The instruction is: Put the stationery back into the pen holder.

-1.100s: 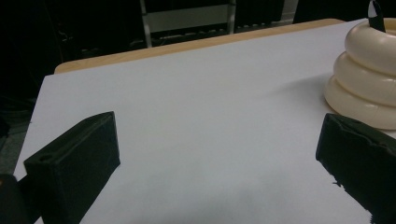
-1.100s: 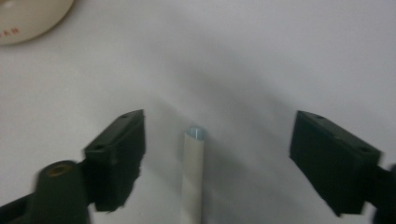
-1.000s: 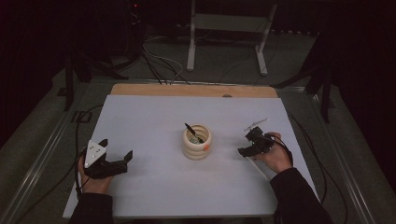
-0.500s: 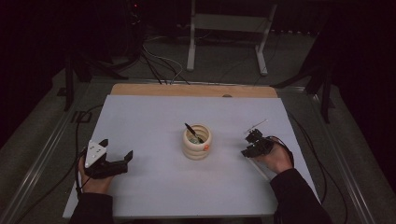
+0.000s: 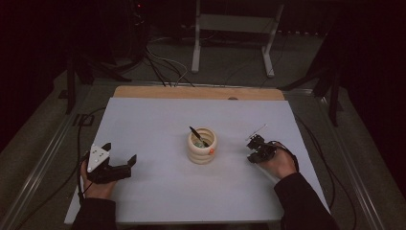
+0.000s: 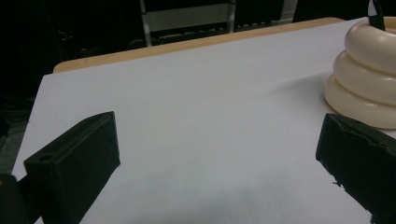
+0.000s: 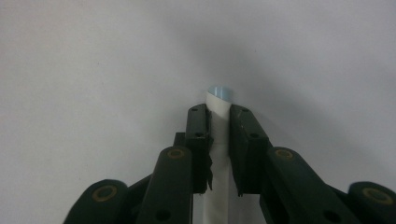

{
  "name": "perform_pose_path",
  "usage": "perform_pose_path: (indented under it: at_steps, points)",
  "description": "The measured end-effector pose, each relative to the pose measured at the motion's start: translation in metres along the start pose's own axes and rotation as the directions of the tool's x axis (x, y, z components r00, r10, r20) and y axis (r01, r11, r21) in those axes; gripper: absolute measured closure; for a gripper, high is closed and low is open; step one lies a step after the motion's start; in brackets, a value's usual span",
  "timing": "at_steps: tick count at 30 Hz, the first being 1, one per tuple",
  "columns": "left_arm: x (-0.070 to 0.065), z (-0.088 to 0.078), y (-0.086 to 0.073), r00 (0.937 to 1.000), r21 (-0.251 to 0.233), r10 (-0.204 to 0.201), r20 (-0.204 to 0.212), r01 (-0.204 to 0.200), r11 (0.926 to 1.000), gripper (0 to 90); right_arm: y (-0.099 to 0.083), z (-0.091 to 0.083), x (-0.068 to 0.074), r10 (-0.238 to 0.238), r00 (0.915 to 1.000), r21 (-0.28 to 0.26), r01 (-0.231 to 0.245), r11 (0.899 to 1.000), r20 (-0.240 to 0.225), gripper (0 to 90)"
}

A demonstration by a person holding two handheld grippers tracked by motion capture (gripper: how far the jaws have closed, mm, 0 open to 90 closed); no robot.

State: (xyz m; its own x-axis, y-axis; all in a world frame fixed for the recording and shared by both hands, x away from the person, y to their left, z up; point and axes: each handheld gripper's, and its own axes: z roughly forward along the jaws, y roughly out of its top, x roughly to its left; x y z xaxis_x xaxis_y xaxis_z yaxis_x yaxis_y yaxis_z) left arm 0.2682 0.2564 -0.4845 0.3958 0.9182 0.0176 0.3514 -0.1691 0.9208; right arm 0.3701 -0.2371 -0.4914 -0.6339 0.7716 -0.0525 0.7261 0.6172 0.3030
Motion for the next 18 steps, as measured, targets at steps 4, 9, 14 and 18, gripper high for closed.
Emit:
perform_pose_path:
  at_steps: [4,9,14,18]
  points:
    - [0.0,0.001,0.0,1.0,0.003,-0.003,-0.001,0.003,1.0,0.1,-0.002,-0.001,-0.002,0.011,0.9999,-0.014,-0.011,1.0,-0.01,79.3]
    - [0.0,0.001,0.0,1.0,0.004,-0.002,-0.001,0.002,1.0,0.1,-0.003,-0.006,-0.005,0.032,0.9995,-0.049,-0.032,0.998,-0.001,79.3]
    - [0.0,0.002,0.0,1.0,0.006,-0.001,0.0,0.001,1.0,0.1,-0.004,-0.013,-0.005,0.039,0.9992,-0.097,-0.037,0.995,0.011,79.3]
    - [0.0,0.002,0.0,1.0,0.006,-0.001,0.001,0.001,1.0,0.1,-0.003,-0.022,-0.007,0.055,0.9983,-0.151,-0.052,0.987,0.018,79.3]
